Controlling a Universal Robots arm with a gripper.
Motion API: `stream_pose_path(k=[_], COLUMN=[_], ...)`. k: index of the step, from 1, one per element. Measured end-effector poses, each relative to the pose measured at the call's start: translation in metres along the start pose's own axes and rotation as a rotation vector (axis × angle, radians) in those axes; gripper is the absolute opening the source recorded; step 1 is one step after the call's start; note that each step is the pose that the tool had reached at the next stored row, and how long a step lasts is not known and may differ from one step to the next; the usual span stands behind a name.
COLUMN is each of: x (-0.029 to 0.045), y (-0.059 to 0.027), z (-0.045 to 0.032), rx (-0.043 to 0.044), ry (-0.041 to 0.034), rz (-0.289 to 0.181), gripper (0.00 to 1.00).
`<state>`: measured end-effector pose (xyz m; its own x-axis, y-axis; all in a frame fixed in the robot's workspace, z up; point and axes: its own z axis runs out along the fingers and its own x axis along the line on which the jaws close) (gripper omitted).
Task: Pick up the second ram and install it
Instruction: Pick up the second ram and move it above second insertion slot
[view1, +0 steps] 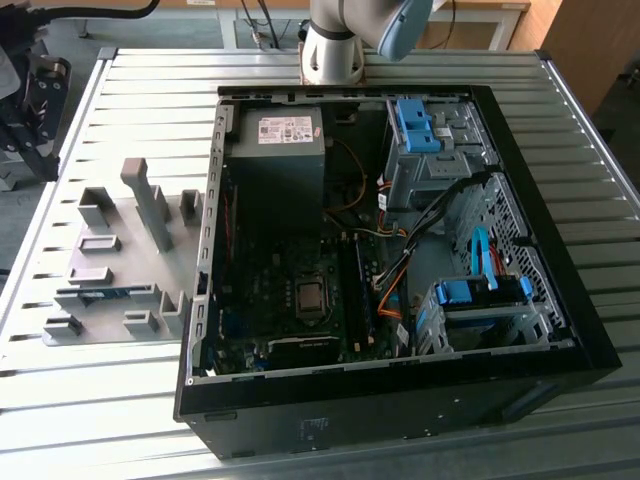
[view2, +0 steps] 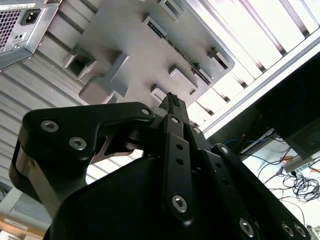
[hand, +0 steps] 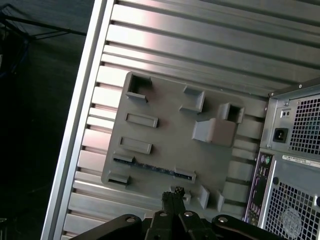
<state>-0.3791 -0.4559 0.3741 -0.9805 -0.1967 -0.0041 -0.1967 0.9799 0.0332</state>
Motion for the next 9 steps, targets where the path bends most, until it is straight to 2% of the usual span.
stream_pose_path(k=[9], x=[0.0023], y=[0.0000], z=[0.0002], rx=[-0.0002], ry=[0.0008], rz=[-0.027], gripper=[0.10])
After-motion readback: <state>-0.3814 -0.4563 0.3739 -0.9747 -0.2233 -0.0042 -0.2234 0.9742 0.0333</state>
